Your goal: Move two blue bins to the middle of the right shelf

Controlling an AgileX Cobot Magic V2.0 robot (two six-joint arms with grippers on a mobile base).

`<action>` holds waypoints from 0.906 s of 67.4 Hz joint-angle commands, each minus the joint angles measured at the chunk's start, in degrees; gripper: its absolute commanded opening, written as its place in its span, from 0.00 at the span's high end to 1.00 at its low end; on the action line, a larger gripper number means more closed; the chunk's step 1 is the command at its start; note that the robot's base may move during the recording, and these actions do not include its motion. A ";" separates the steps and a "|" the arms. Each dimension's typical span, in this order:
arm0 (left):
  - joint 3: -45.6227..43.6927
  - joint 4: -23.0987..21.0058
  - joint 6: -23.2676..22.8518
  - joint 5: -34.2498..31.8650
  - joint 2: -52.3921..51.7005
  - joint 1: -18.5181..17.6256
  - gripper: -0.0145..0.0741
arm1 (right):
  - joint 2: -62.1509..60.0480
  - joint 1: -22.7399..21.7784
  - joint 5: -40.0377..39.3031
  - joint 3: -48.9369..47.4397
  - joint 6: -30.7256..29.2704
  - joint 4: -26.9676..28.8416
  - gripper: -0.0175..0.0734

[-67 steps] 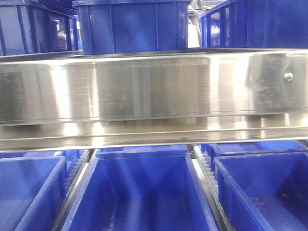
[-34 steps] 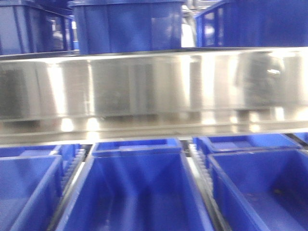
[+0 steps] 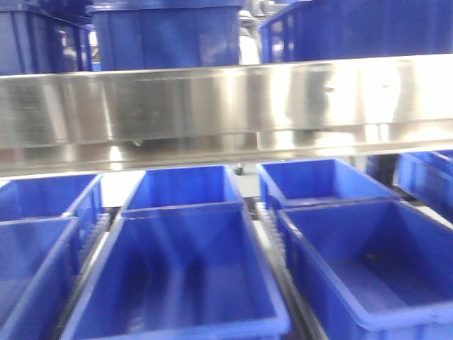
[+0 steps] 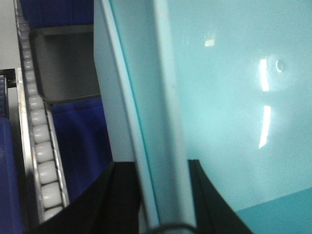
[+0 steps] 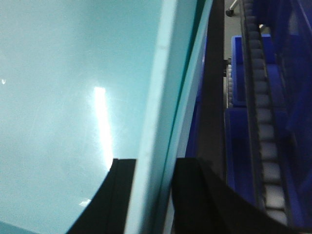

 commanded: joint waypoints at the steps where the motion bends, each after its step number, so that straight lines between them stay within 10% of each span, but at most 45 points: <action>1: -1.05 -4.34 0.99 -3.67 -1.39 -0.40 0.96 | -0.70 -0.13 -3.92 -0.66 -0.16 -1.10 0.99; 61: -1.05 -4.34 0.99 -3.67 -1.39 -0.40 0.96 | -0.70 -0.13 -3.92 -0.66 -0.16 -1.10 0.99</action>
